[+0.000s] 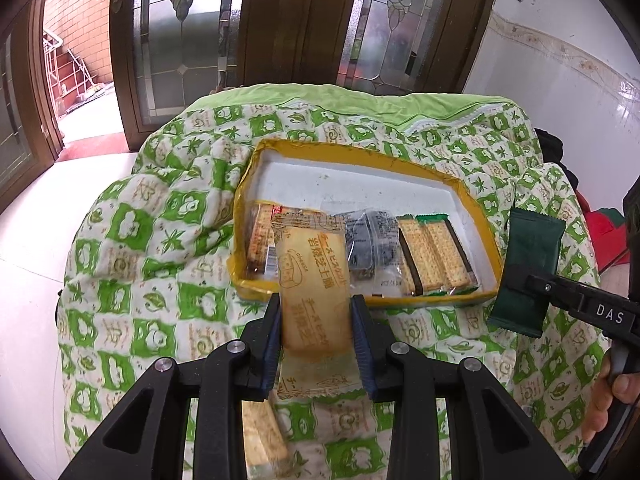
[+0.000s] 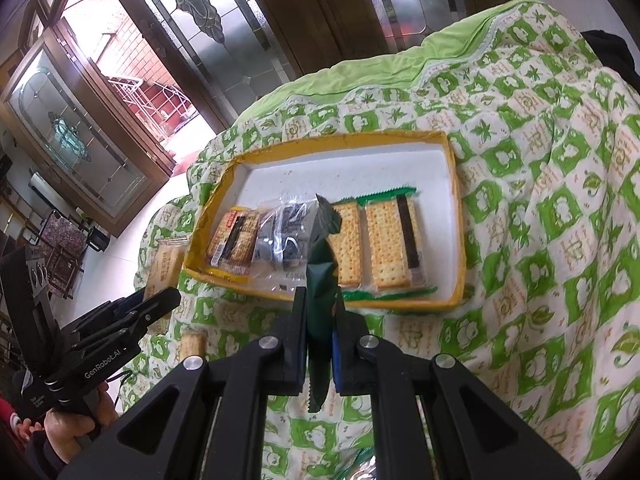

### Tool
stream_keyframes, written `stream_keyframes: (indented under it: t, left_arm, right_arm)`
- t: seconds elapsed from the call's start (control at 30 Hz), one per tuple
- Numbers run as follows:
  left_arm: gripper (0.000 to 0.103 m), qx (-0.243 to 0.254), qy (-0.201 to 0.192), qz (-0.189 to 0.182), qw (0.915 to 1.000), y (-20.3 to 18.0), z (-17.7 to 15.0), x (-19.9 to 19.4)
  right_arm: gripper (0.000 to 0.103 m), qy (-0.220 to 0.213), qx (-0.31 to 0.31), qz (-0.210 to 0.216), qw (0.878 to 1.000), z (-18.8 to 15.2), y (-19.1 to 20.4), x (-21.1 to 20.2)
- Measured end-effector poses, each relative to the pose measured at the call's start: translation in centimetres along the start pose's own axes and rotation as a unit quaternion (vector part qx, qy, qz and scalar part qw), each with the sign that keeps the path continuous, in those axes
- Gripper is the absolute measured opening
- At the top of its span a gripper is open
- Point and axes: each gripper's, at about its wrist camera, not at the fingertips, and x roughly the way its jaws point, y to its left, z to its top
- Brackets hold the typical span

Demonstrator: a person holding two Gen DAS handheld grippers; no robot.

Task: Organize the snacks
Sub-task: 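Carry the biscuit pack over the tray with the left tool while the right holds the green pack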

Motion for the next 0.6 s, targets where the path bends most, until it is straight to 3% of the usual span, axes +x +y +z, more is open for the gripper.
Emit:
stream_keyframes:
  t: [0.6]
  left_arm:
    - [0.034,0.008,0.005,0.009,0.9999,0.7,2.5,2.5]
  right_arm:
    - [0.009,0.007,-0.004,-0.008,1.0,2.9,-0.5,2.6]
